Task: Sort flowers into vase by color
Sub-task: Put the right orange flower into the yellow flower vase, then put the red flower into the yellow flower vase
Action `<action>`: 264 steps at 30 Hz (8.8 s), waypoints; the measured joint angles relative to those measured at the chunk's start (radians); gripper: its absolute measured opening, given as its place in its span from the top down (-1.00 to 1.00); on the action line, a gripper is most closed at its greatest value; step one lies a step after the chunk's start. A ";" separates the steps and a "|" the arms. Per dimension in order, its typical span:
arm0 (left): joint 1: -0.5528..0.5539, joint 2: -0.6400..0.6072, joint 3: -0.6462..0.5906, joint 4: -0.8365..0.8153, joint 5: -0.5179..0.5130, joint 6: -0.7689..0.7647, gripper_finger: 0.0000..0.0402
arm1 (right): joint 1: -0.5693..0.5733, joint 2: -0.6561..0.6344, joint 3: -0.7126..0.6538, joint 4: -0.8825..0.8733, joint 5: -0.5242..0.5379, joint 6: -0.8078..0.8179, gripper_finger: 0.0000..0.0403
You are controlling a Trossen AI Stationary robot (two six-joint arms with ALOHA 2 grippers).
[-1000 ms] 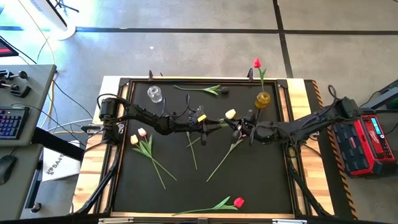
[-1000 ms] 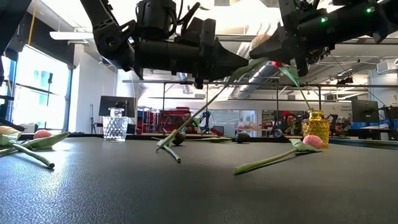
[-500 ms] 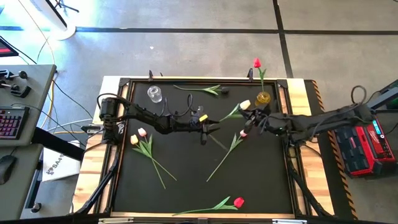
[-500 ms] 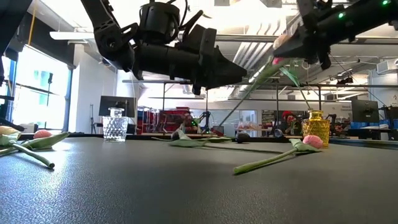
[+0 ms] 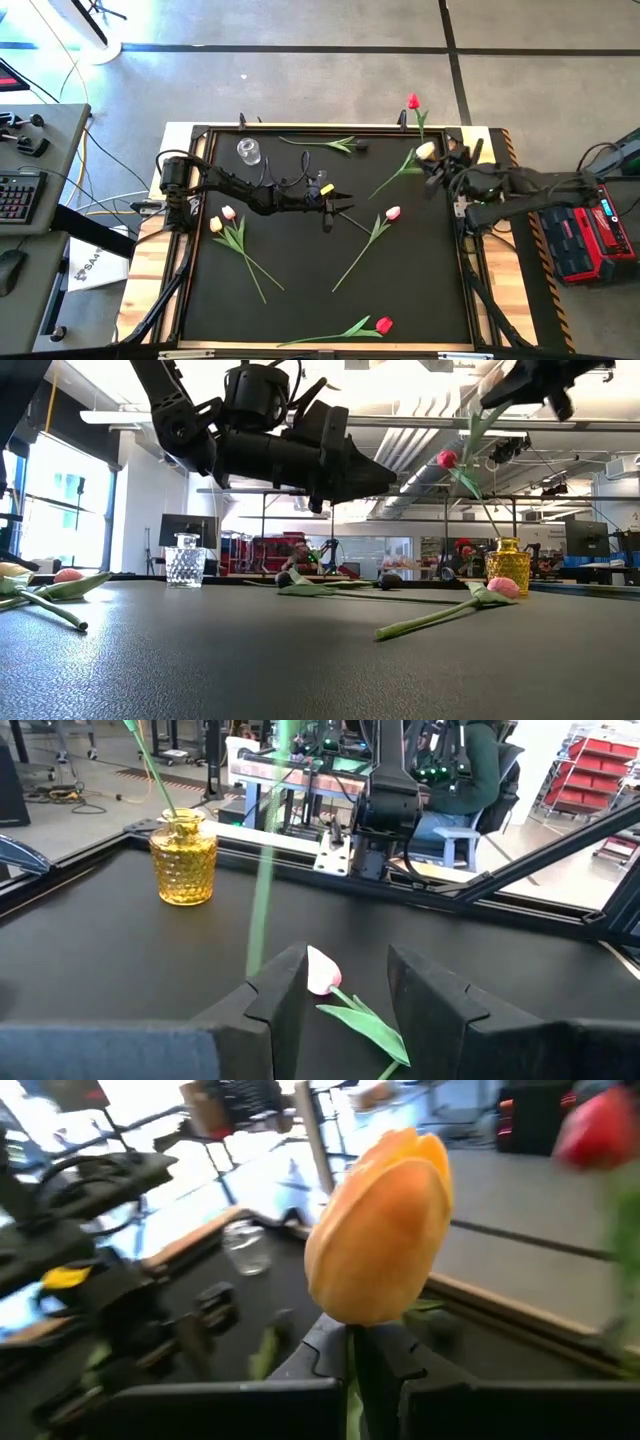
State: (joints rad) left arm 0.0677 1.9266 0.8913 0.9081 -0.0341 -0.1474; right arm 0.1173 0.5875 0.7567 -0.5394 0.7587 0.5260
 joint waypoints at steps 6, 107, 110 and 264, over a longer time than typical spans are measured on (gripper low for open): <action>0.000 0.000 0.000 -0.011 0.000 0.010 0.36 | 0.000 0.047 0.185 -0.230 0.131 0.019 1.00; 0.024 -0.001 0.000 -0.070 -0.003 0.073 0.36 | -0.728 0.399 0.539 -0.488 -0.034 -0.151 0.09; 0.024 -0.001 0.000 -0.078 -0.003 0.073 0.36 | -0.716 0.399 0.555 -0.492 -0.105 -0.150 0.07; -0.604 0.386 0.741 -0.872 -0.131 -0.244 0.36 | 0.360 0.825 -0.182 0.551 -0.239 0.392 0.07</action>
State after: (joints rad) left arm -0.5362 2.3127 1.6325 0.0366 -0.1655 -0.3912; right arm 0.4778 1.4124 0.5743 0.0113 0.5202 0.9180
